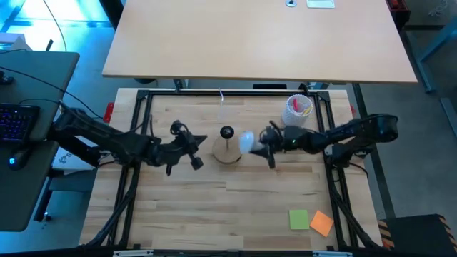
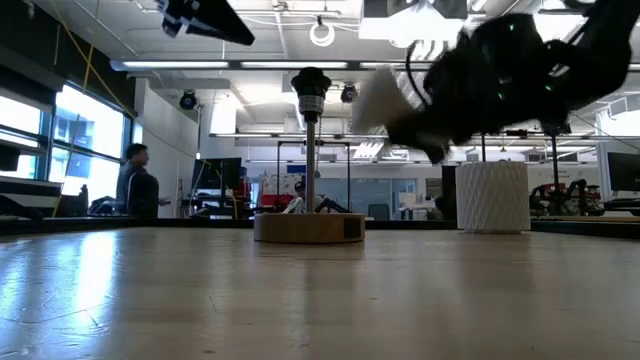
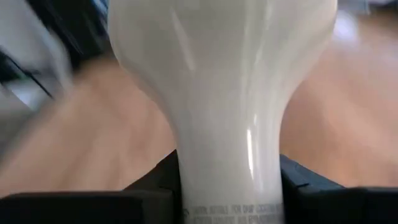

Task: Screw lightbulb
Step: Insert the lightbulb into the brown lamp

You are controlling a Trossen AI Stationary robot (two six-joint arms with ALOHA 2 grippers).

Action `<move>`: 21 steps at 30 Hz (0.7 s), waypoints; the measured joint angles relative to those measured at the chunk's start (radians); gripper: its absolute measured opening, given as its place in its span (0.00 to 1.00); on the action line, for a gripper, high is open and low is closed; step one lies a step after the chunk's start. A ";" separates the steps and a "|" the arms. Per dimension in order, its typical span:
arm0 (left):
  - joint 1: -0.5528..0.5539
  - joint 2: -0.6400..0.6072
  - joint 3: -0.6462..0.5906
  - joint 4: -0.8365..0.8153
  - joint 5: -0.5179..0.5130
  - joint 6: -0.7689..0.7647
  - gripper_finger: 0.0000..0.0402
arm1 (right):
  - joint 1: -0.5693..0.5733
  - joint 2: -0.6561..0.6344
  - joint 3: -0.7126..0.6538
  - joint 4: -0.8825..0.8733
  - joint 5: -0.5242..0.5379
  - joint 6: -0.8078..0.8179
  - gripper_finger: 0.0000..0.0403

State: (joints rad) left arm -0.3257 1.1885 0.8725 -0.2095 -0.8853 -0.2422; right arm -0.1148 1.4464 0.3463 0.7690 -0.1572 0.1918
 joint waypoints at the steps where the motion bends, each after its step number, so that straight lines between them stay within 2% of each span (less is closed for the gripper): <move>1: -0.005 0.000 -0.018 0.029 -0.007 -0.010 0.00 | 0.023 0.000 -0.013 -0.063 0.034 0.014 0.30; 5: -0.011 0.000 -0.058 0.113 -0.016 -0.015 0.00 | 0.104 0.026 -0.024 -0.208 0.173 0.045 0.30; 10: -0.009 0.000 -0.069 0.167 -0.017 0.023 0.00 | 0.131 0.075 -0.024 -0.264 0.265 0.080 0.30; 18: -0.009 0.000 -0.074 0.177 -0.016 0.035 0.00 | 0.130 0.117 -0.023 -0.257 0.266 0.096 0.30; 21: -0.009 0.000 -0.074 0.178 -0.016 0.035 0.00 | 0.128 0.115 -0.023 -0.261 0.258 0.096 0.38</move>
State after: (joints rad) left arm -0.3351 1.1881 0.7982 -0.0318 -0.9012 -0.2070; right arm 0.0132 1.5616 0.3237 0.5079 0.1008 0.2874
